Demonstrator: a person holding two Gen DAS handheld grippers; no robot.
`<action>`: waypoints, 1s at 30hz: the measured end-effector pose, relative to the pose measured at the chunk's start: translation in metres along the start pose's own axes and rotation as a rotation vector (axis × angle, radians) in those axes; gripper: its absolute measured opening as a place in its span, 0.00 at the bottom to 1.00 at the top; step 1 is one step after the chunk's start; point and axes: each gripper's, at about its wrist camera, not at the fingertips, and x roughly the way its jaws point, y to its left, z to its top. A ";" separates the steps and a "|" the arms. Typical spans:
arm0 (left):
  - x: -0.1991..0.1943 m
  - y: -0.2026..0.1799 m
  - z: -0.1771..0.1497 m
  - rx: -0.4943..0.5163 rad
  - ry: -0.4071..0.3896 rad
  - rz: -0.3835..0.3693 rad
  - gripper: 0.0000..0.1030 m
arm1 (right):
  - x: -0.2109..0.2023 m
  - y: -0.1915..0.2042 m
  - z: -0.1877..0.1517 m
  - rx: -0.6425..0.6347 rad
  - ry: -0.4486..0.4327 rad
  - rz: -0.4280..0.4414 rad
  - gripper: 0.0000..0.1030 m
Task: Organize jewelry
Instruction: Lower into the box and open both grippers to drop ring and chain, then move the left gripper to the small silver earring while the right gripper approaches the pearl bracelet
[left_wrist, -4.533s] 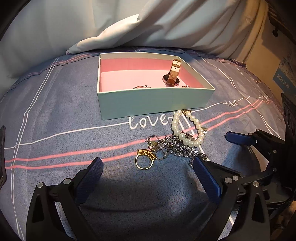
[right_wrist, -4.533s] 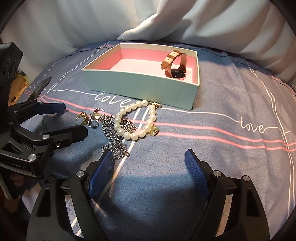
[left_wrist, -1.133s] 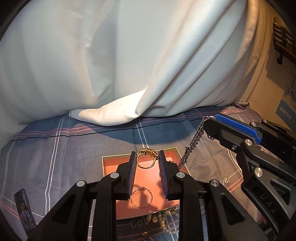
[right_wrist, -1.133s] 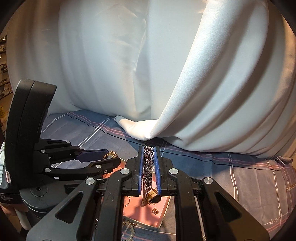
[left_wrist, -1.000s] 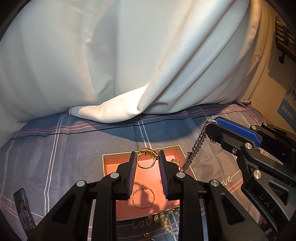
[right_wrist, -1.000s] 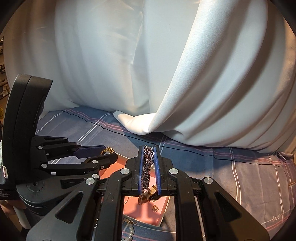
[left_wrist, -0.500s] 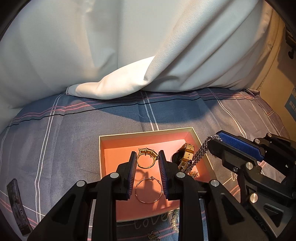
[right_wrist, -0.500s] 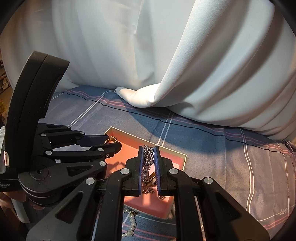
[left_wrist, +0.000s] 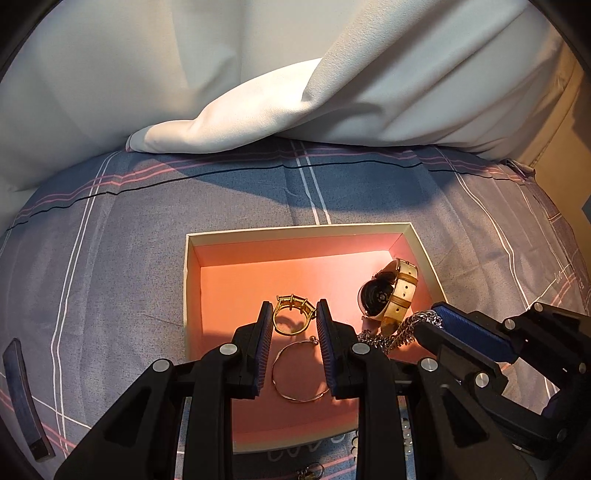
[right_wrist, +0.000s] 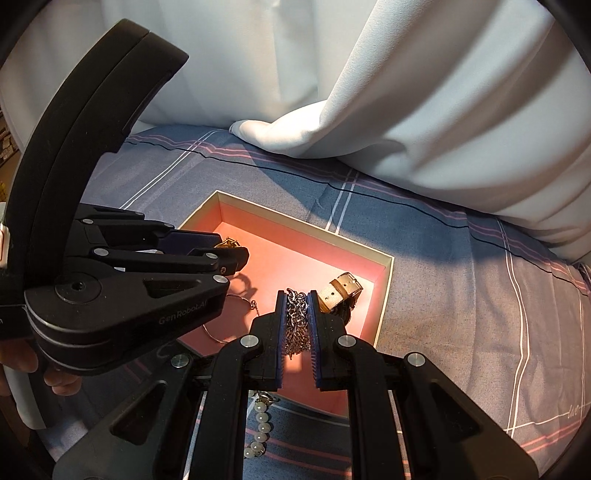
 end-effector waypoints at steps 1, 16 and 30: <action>0.001 0.001 0.000 -0.001 0.003 0.000 0.23 | 0.001 0.000 -0.001 -0.001 0.005 -0.002 0.11; -0.021 -0.004 0.012 -0.024 -0.071 0.079 0.94 | -0.012 0.007 -0.008 -0.021 -0.053 -0.064 0.79; -0.054 0.000 -0.027 -0.006 -0.107 0.017 0.94 | -0.038 -0.001 -0.048 0.052 -0.058 -0.072 0.79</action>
